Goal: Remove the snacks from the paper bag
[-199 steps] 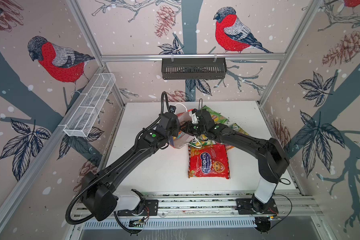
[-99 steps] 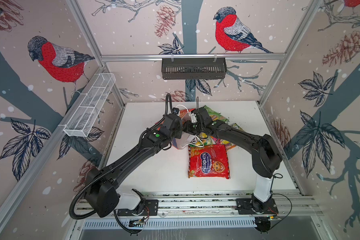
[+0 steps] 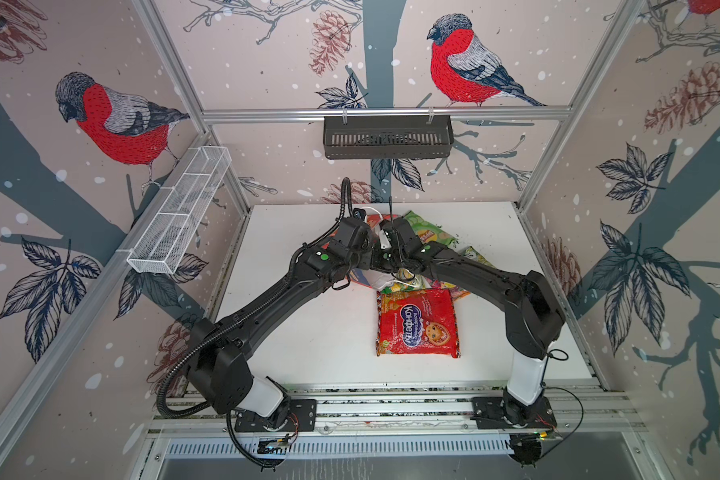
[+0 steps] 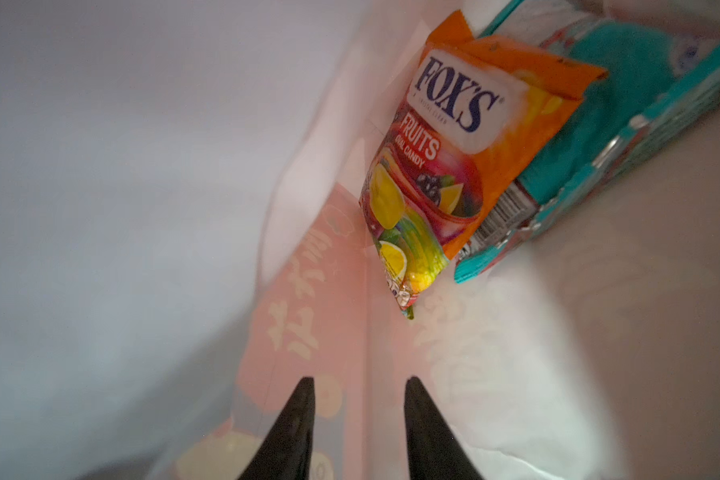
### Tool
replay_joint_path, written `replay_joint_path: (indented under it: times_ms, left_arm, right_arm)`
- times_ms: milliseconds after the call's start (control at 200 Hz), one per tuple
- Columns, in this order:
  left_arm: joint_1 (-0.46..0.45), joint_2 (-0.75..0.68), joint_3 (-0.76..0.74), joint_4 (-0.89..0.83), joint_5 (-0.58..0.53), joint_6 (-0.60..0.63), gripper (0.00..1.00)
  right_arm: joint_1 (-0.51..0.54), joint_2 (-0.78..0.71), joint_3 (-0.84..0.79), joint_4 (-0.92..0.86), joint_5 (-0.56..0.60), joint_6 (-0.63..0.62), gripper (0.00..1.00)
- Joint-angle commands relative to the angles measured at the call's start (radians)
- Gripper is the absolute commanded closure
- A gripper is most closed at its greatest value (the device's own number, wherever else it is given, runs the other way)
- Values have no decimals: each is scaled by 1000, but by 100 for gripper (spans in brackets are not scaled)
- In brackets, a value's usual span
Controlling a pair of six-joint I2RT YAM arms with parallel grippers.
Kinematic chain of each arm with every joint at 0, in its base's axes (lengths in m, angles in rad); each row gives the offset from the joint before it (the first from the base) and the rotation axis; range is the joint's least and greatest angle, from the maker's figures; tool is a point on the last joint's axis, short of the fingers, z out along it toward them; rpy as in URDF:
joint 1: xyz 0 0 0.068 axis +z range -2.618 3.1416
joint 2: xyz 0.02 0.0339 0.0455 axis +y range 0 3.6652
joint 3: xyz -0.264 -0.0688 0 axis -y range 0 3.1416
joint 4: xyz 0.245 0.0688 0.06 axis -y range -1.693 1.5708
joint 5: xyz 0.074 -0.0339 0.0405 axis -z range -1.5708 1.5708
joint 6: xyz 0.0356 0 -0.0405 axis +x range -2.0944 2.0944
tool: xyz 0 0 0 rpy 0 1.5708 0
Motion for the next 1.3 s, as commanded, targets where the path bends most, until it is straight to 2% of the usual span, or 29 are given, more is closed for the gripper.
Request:
replay_joint_path:
  times_ms: [0, 205, 816, 1296]
  left_arm:
    - [-2, 11, 25, -19, 49, -29, 100]
    - [-2, 20, 44, -38, 74, -39, 100]
    - [-2, 21, 24, -42, 167, -53, 100]
    - [-1, 3, 7, -22, 202, -34, 100]
  right_arm:
    - [-11, 14, -4, 30, 17, -8, 60]
    - [-17, 76, 27, 61, 126, -24, 57]
    - [-43, 144, 16, 216, 278, -57, 56]
    - [-40, 201, 59, 258, 274, -69, 54]
